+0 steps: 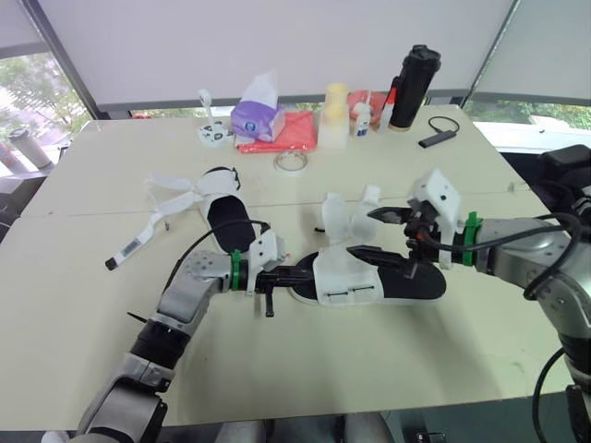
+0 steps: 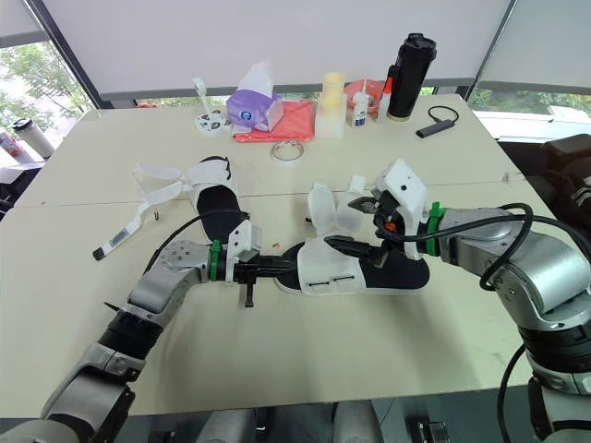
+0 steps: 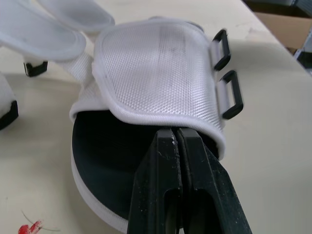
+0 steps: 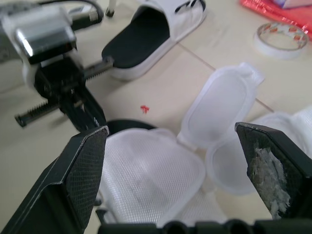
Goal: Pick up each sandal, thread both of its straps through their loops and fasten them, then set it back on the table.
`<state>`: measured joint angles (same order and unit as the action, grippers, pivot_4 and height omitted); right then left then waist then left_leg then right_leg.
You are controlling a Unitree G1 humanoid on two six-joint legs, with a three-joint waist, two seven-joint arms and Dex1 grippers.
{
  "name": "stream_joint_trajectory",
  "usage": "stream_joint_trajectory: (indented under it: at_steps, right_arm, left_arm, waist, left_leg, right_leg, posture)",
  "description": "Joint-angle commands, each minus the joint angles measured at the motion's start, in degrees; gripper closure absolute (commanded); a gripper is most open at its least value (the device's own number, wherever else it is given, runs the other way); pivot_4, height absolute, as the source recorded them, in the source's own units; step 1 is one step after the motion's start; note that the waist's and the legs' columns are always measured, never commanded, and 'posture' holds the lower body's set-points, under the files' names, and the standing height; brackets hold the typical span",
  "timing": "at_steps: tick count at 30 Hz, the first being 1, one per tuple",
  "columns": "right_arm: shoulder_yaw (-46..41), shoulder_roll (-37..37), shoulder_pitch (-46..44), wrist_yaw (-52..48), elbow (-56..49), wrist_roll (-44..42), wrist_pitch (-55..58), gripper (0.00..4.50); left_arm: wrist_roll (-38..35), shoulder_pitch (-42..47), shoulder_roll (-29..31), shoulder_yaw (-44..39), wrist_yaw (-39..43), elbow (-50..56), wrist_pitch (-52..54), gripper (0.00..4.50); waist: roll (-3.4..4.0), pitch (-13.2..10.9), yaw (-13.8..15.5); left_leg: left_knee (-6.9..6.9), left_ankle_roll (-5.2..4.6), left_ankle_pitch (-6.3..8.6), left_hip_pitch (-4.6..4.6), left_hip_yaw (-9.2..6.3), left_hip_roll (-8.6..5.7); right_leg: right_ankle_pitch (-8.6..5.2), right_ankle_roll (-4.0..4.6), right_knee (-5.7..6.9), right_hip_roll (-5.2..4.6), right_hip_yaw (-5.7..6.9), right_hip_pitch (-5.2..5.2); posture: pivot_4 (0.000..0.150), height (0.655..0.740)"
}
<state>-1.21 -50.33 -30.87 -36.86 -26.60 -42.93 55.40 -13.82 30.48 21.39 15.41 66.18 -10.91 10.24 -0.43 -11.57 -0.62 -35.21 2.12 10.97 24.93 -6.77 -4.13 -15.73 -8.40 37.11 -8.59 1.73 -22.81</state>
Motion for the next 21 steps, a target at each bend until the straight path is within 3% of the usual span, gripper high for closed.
stream_joint_trajectory:
  at_steps: [1,7,14,21]
  right_arm:
    - [-3.11,1.08,-2.66,1.96,0.76,0.82,-0.32,0.00]
    - [-4.38,3.78,-4.80,4.98,4.58,1.16,1.74,0.00]
    - [-11.72,12.10,-11.51,14.25,15.25,-2.90,13.66,0.00]
    - [-19.87,18.55,-19.53,18.97,33.43,-4.89,24.66,0.00]
  left_arm:
    - [2.24,1.47,-0.87,1.81,-0.23,-0.74,-1.80,4.44]
    - [3.46,1.59,-2.11,2.13,-1.01,-2.84,-3.63,4.44]
    - [4.28,1.21,-3.30,2.49,-1.23,-4.06,-4.10,4.44]
    - [5.17,0.89,-3.70,2.80,-1.78,-5.02,-3.84,4.44]
  waist:
    - [0.00,0.00,0.01]
    - [0.01,0.00,-0.01]
    - [0.01,0.01,0.03]
    - [0.04,0.04,-0.05]
  left_leg:
    - [-0.02,0.00,0.00,0.00,0.00,-0.01]
    - [-0.02,0.00,0.00,0.00,-0.01,-0.01]
    - [-0.07,0.01,-0.03,-0.04,-0.05,-0.02]
    - [-0.07,0.00,-0.04,-0.09,-0.04,-0.03]
  right_leg:
    - [0.00,-0.01,0.00,0.00,0.00,0.02]
    - [0.02,-0.02,0.00,0.00,0.00,0.03]
    - [0.08,-0.01,0.08,0.01,0.00,0.05]
    - [0.15,0.00,0.14,0.02,-0.01,0.08]
  posture:
    - [0.150,0.7400]
    - [0.150,0.7400]
    - [0.150,0.7400]
    - [0.150,0.7400]
